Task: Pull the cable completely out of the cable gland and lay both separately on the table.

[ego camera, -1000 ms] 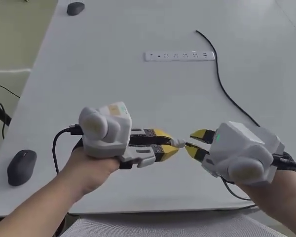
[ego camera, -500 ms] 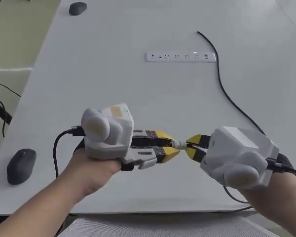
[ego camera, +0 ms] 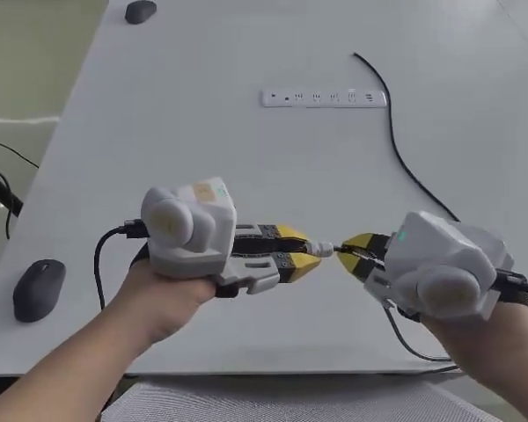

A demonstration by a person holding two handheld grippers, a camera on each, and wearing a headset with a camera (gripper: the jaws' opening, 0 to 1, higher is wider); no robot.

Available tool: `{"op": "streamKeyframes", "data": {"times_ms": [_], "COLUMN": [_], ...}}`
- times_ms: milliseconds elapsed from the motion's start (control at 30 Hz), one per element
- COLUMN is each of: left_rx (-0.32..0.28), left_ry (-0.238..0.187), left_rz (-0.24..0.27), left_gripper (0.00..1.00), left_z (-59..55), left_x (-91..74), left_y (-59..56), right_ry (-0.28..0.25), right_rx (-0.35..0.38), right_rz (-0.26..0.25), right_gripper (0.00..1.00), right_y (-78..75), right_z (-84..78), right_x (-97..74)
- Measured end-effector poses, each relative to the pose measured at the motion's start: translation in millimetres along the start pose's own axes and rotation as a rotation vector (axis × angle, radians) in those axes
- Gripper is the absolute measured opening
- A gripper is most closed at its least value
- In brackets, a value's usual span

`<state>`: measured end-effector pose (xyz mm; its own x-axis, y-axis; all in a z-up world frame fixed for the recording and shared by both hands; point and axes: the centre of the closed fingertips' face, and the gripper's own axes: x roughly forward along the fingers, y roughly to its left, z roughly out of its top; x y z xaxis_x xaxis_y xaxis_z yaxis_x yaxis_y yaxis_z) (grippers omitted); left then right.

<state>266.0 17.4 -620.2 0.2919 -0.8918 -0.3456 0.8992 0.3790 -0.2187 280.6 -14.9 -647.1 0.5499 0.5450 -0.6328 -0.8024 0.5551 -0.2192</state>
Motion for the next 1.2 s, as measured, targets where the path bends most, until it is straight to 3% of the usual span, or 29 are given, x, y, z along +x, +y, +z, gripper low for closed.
{"op": "streamKeyframes", "data": {"times_ms": [133,400,833,1000,1200], "left_rx": [0.009,0.01,0.001,-0.005,-0.012], "left_ry": [-0.008,-0.006,-0.003,0.005,0.006], "left_rz": [0.007,0.012,0.039,0.052,0.067], "left_gripper": [0.15,0.15,0.15,0.15,0.15], "left_z": [2.1,3.5,2.6,0.1,-0.3], "left_x": [0.1,5.0,10.5,14.3,17.8], "left_y": [-0.1,-3.2,-4.6,-4.7,-2.4], "right_ry": [-0.007,0.005,0.038,0.057,0.057], "right_rx": [0.136,0.283,0.569,0.636,0.626], "right_rz": [-0.014,-0.025,0.006,0.028,0.051], "right_gripper": [0.0,0.0,0.0,0.0,0.0], "right_y": [-10.3,-22.2,-34.7,-33.3,-31.3], "right_z": [-13.5,-41.3,-86.0,-97.6,-98.1], "right_x": [-1.0,0.3,10.6,14.8,16.3]}}
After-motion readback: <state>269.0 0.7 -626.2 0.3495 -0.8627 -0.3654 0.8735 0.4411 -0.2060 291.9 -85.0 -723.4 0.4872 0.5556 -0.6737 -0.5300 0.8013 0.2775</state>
